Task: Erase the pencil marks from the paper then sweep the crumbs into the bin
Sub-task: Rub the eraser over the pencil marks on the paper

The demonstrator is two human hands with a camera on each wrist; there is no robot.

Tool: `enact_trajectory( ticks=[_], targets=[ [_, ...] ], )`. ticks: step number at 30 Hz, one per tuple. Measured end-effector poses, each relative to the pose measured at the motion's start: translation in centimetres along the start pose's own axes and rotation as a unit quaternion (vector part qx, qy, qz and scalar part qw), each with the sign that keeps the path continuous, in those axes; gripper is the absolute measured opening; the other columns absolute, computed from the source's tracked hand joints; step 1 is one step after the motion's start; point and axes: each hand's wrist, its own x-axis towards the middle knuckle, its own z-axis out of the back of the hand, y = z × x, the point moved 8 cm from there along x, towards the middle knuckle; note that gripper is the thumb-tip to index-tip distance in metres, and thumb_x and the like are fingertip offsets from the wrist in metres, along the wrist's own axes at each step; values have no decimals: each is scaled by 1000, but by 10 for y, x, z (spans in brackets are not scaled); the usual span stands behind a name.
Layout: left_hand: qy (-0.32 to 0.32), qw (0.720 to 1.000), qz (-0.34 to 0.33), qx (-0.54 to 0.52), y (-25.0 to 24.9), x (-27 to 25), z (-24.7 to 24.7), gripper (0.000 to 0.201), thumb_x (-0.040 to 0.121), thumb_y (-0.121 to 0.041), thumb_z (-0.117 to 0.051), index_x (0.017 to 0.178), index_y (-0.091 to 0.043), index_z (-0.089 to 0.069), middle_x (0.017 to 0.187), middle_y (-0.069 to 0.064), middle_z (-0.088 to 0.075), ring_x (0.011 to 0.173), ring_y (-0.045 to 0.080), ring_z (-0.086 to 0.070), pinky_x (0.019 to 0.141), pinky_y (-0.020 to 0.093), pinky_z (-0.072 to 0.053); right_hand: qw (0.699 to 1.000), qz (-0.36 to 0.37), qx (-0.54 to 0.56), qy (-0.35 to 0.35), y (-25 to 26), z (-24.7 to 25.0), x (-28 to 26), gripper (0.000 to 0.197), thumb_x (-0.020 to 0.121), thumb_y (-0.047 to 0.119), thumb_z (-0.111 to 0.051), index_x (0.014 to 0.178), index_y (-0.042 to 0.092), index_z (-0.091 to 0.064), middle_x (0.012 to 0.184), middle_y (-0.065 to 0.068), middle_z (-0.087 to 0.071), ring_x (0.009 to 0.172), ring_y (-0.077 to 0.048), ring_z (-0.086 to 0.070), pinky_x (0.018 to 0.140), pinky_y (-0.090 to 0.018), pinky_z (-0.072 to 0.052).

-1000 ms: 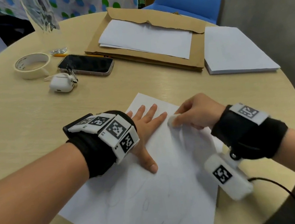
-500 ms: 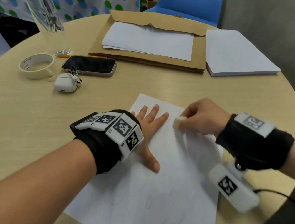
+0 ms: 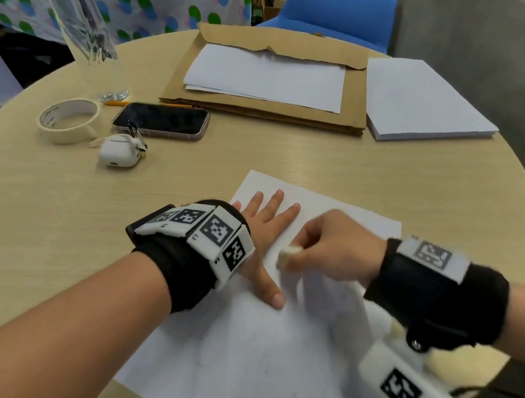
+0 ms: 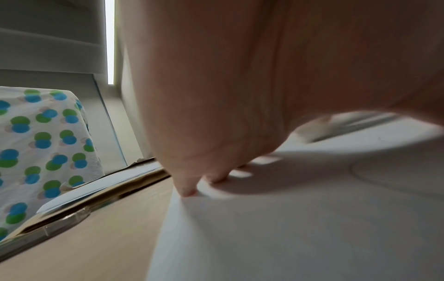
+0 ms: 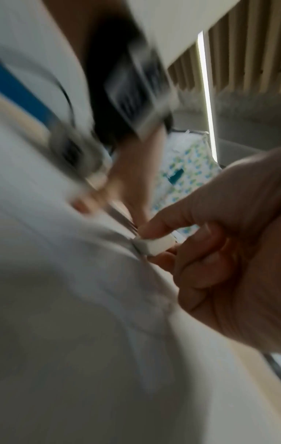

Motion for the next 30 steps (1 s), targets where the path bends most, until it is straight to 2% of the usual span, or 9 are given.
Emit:
enact_trajectory(
  ticks=[2, 7, 9, 12, 14, 18, 23, 28, 30],
  targets=[
    [-1, 1000, 1, 0, 0, 0, 0, 140, 55, -63, -76, 141, -30, 31, 149, 0, 37, 140, 27, 28, 116, 51, 6, 1000, -18, -7, 15, -1, 1, 1, 13, 70, 19, -78, 65, 16, -67, 56, 8, -58, 53, -4, -52, 46, -16, -38],
    [-1, 1000, 0, -8, -2, -2, 1, 139, 57, -62, -76, 141, -30, 30, 150, -2, 36, 140, 25, 27, 117, 52, 5, 991, -28, -10, -131, 5, 52, 22, 9, 75, 17, -72, 70, 11, -68, 71, -1, -62, 71, -16, -56, 50, -22, -39],
    [-3, 1000, 1, -6, -1, -1, 1, 140, 56, -62, -76, 141, -30, 31, 150, -1, 36, 140, 26, 28, 116, 52, 5, 994, 7, -43, -96, 10, 28, 15, 15, 76, 16, -68, 75, 1, -68, 71, -5, -60, 68, -16, -55, 52, -23, -39],
    [-1, 1000, -5, -3, -1, -1, 1, 140, 56, -63, -76, 141, -28, 31, 149, 1, 37, 140, 28, 28, 116, 53, 6, 998, 19, -63, -14, 12, -1, 5, 16, 73, 17, -72, 75, 2, -67, 69, -5, -58, 63, -14, -52, 54, -23, -40],
    [-1, 1000, -1, 2, -2, -2, 2, 140, 57, -62, -76, 141, -28, 31, 150, 1, 36, 140, 28, 27, 116, 53, 4, 997, 2, -67, -46, 9, 19, 16, 18, 72, 19, -74, 77, 3, -71, 75, -6, -65, 69, -15, -56, 58, -24, -43],
    [-2, 1000, 3, 1, -1, -1, 1, 140, 55, -63, -76, 141, -30, 30, 150, -1, 35, 141, 27, 26, 116, 55, -1, 987, -7, -74, -140, 11, 50, 22, 12, 75, 20, -70, 78, 8, -69, 82, -5, -65, 76, -16, -57, 50, -19, -38],
    [-7, 1000, 0, 4, 1, 2, -1, 142, 54, -65, -75, 141, -27, 30, 150, 2, 35, 140, 29, 26, 116, 54, 2, 996, 19, -82, -14, 13, 0, 3, 18, 72, 18, -73, 61, 13, -59, 59, 3, -53, 54, -8, -46, 45, -16, -35],
    [-10, 1000, 5, -1, -1, 1, 1, 140, 55, -65, -75, 141, -30, 30, 151, 1, 33, 141, 28, 24, 116, 55, 0, 989, -22, -79, -121, 12, 49, 22, 11, 73, 19, -73, 68, 14, -64, 76, -2, -63, 70, -14, -55, 47, -20, -34],
    [-9, 1000, 9, -2, 0, 2, 0, 141, 54, -65, -75, 141, -30, 31, 151, 0, 34, 141, 28, 25, 116, 56, 0, 989, 0, -98, -110, 16, 35, 17, 13, 75, 19, -71, 69, 14, -61, 76, -2, -60, 65, -12, -52, 45, -18, -33]
  ],
)
